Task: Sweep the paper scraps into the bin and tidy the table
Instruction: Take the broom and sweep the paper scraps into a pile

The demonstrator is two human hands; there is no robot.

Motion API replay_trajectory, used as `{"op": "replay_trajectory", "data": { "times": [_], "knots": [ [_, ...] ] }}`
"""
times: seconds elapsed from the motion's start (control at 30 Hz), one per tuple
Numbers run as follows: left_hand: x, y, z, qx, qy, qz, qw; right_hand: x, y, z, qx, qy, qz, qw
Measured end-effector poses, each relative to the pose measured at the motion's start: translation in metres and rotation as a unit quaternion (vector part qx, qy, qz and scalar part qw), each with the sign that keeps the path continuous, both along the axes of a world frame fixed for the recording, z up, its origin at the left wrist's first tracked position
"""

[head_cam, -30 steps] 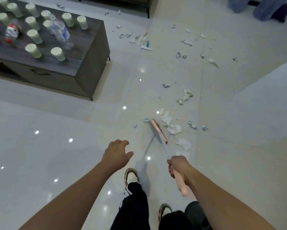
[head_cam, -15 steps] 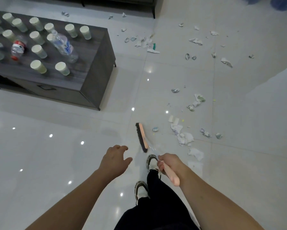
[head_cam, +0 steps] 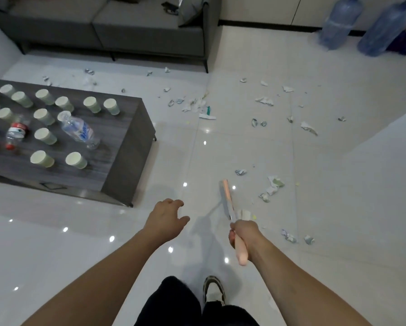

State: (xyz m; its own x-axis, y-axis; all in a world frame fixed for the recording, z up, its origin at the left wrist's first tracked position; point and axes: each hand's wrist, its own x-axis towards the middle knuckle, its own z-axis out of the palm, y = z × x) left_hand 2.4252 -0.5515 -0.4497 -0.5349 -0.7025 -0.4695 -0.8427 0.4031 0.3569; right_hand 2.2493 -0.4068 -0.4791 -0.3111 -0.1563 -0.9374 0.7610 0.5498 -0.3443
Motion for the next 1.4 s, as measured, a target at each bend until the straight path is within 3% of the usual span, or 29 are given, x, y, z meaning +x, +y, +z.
{"op": "replay_trajectory", "data": {
  "times": [0.23,0.6,0.9,1.1,1.4],
  "knots": [
    [-0.072,-0.131,-0.009,0.023,0.015,-0.003,1.0,-0.066,-0.122,0.032,-0.077,-0.031,0.028,0.996],
    [-0.167,-0.427,0.002,0.055,0.023,0.044,0.997,-0.155,-0.44,0.073,-0.08,-0.012,0.145,0.986],
    [-0.233,-0.628,0.011,0.043,0.022,0.092,0.995,-0.238,-0.649,0.056,-0.09,-0.029,0.194,0.976],
    [-0.27,-0.751,0.003,0.028,0.001,0.183,0.983,-0.307,-0.806,0.033,-0.107,-0.032,0.286,0.952],
    [-0.287,-0.889,0.028,0.022,-0.012,0.309,0.951,-0.349,-1.009,0.056,-0.104,-0.04,0.415,0.903]
  ]
}}
